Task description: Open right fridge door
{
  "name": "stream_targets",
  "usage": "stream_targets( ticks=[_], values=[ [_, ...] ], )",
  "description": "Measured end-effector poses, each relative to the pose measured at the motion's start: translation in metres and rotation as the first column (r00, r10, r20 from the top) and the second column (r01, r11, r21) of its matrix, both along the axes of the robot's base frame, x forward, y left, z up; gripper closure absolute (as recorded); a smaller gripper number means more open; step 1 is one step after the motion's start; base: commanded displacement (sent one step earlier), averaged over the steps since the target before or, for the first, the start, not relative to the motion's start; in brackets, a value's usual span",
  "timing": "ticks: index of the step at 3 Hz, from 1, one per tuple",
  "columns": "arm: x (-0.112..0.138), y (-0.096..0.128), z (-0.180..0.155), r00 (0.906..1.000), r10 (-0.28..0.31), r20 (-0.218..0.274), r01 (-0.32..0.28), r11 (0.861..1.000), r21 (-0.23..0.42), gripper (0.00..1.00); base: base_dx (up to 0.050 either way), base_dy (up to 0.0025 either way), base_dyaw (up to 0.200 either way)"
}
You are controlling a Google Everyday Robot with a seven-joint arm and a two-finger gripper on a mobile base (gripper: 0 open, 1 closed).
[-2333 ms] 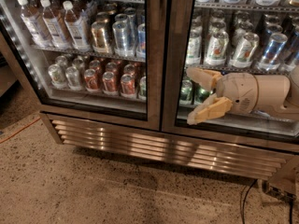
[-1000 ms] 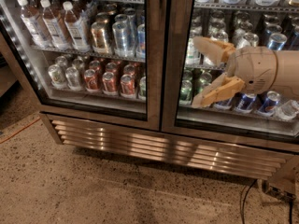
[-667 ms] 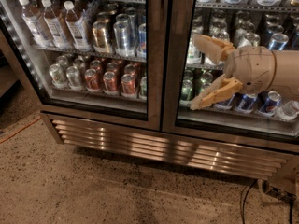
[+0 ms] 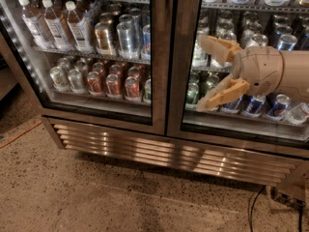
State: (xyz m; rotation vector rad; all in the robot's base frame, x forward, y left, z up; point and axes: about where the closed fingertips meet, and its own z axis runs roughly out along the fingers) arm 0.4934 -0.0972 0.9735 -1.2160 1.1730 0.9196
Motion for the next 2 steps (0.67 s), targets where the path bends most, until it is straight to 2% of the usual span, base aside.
stream_targets(
  ticks=[1, 2],
  values=[
    [0.028, 0.001, 0.016, 0.9992, -0.027, -0.029, 0.027, 1.0, -0.016, 0.0, 0.0, 0.0, 0.0],
    [0.053, 0.006, 0.037, 0.9975, -0.064, -0.029, 0.063, 0.997, -0.042, 0.0, 0.0, 0.0, 0.0]
  ],
)
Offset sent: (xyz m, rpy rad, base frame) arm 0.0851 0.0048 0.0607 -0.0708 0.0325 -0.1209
